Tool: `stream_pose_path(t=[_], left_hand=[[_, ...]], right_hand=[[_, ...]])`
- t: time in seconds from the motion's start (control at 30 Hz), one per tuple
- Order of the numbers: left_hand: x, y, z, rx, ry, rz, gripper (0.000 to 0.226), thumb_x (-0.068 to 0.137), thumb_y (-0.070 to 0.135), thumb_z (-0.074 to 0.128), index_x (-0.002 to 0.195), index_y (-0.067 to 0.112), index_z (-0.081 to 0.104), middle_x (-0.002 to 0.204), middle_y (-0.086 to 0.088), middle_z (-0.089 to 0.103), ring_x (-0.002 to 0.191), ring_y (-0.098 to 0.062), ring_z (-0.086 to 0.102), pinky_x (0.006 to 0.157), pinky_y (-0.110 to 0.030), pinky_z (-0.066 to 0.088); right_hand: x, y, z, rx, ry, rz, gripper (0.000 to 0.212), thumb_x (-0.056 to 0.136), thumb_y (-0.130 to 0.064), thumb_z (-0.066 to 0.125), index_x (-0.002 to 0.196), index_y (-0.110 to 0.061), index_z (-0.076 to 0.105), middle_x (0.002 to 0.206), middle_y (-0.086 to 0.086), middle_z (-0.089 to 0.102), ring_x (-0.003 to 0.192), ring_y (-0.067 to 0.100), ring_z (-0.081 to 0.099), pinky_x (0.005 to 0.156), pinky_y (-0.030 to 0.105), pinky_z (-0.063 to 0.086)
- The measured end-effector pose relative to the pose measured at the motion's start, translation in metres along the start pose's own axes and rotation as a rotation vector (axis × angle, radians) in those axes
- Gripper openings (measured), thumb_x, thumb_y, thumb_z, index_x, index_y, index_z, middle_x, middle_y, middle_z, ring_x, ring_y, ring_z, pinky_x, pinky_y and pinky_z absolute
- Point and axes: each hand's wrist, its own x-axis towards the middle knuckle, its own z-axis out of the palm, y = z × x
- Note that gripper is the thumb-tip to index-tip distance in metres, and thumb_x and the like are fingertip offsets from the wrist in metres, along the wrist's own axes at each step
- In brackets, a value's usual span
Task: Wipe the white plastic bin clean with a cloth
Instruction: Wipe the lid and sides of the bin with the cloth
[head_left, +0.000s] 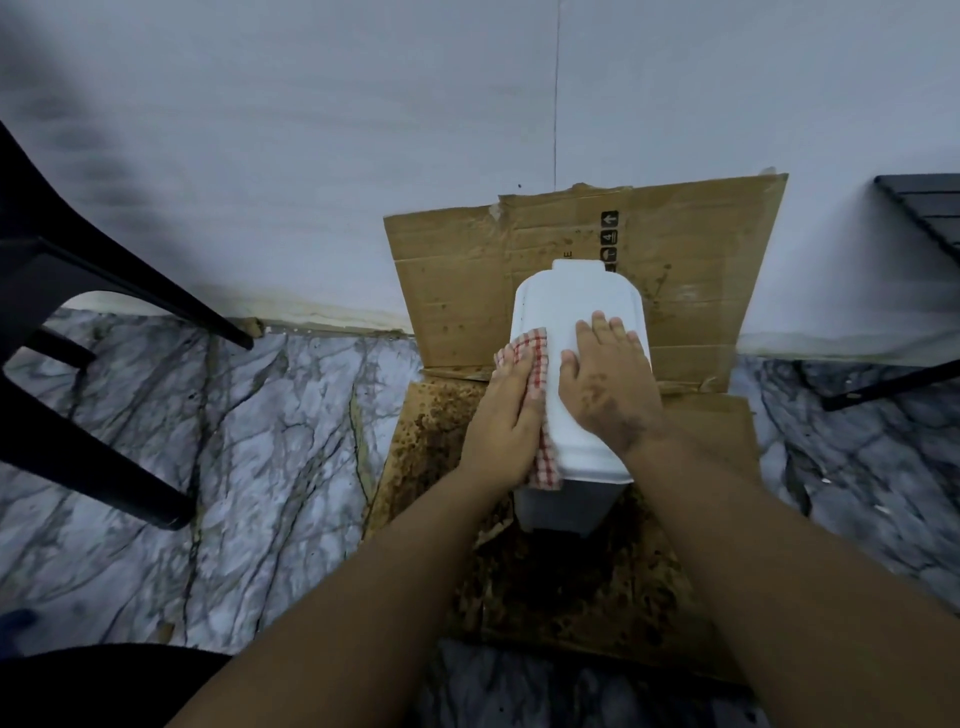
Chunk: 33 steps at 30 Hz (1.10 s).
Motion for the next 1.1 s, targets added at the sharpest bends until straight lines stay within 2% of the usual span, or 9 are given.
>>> stream_pose_path(t=[0.13,0.3,0.37,0.57,0.67,0.77,0.83,0.97,1.1], left_hand=[[0.052,0.006,-0.022,0.019,-0.156,-0.081,0.053,0.109,0.037,0.033,0.16,0.035,0.02,0.167,0.007,0.02,0.152,-0.012,0.02,0.121,-0.03,0.014],[0.117,-0.008,-0.028,-0.061,-0.222,-0.148,0.054,0.106,0.032,0.038,0.157,0.043,0.024,0.165,0.002,0.029,0.148,-0.024,0.032,0.112,-0.028,0.023],[0.137,-0.011,-0.03,-0.024,-0.253,-0.138,0.054,0.107,0.036,0.036,0.158,0.043,0.02,0.165,-0.001,0.028,0.147,-0.027,0.034,0.115,-0.033,0.024],[0.17,-0.004,-0.026,0.007,-0.343,-0.101,0.065,0.109,0.042,0.026,0.162,0.024,-0.007,0.17,-0.001,0.003,0.156,-0.022,0.007,0.126,-0.041,0.012],[0.172,-0.01,-0.027,-0.015,-0.341,-0.095,0.064,0.109,0.044,0.028,0.163,0.018,0.003,0.17,0.0,-0.004,0.157,-0.021,-0.004,0.126,-0.04,0.001],[0.169,-0.024,-0.032,-0.039,-0.312,-0.116,0.059,0.107,0.052,0.027,0.161,0.031,0.014,0.17,0.007,0.005,0.156,-0.017,0.003,0.124,-0.039,0.003],[0.166,-0.033,-0.033,-0.104,-0.297,-0.114,0.054,0.109,0.047,0.027,0.16,0.034,0.015,0.169,0.009,0.009,0.155,-0.013,0.008,0.127,-0.038,0.004],[0.165,-0.031,-0.029,-0.189,-0.315,-0.039,0.054,0.111,0.03,0.027,0.161,0.031,0.007,0.17,0.008,-0.004,0.155,-0.009,-0.003,0.125,-0.034,-0.003],[0.167,-0.025,-0.024,-0.309,-0.328,-0.11,0.055,0.107,0.035,0.033,0.16,0.034,0.02,0.17,0.01,-0.002,0.155,-0.009,0.0,0.127,-0.044,0.001]], right_hand=[[0.004,0.002,0.004,-0.008,0.015,-0.001,0.056,0.104,-0.035,0.03,0.154,-0.008,0.027,0.163,0.014,0.02,0.152,0.03,0.014,0.124,0.041,0.006],[0.008,0.003,0.008,-0.027,0.037,-0.001,0.056,0.104,-0.034,0.033,0.152,-0.007,0.031,0.162,0.015,0.024,0.151,0.031,0.017,0.123,0.041,0.008],[0.009,0.003,0.009,-0.035,0.037,0.002,0.056,0.104,-0.034,0.033,0.153,-0.008,0.031,0.162,0.014,0.023,0.151,0.03,0.017,0.123,0.04,0.007],[0.012,0.004,0.011,-0.017,0.028,0.012,0.056,0.104,-0.035,0.034,0.154,-0.011,0.029,0.164,0.01,0.019,0.152,0.026,0.013,0.123,0.037,0.004],[0.011,0.005,0.011,-0.016,0.025,0.016,0.057,0.104,-0.035,0.035,0.154,-0.011,0.029,0.164,0.009,0.019,0.152,0.025,0.013,0.122,0.035,0.003],[0.011,0.004,0.011,-0.016,0.027,0.017,0.057,0.103,-0.036,0.036,0.155,-0.013,0.029,0.164,0.008,0.02,0.152,0.024,0.013,0.122,0.035,0.003],[0.012,0.004,0.011,-0.015,0.024,0.02,0.057,0.103,-0.036,0.035,0.155,-0.013,0.028,0.164,0.007,0.019,0.153,0.024,0.013,0.123,0.035,0.003],[0.012,0.003,0.01,-0.016,0.01,0.027,0.058,0.104,-0.038,0.034,0.156,-0.015,0.026,0.165,0.006,0.017,0.153,0.022,0.011,0.123,0.034,0.003],[0.011,0.004,0.009,-0.018,0.008,0.029,0.057,0.103,-0.039,0.034,0.155,-0.015,0.027,0.164,0.006,0.019,0.153,0.023,0.013,0.122,0.034,0.004]])
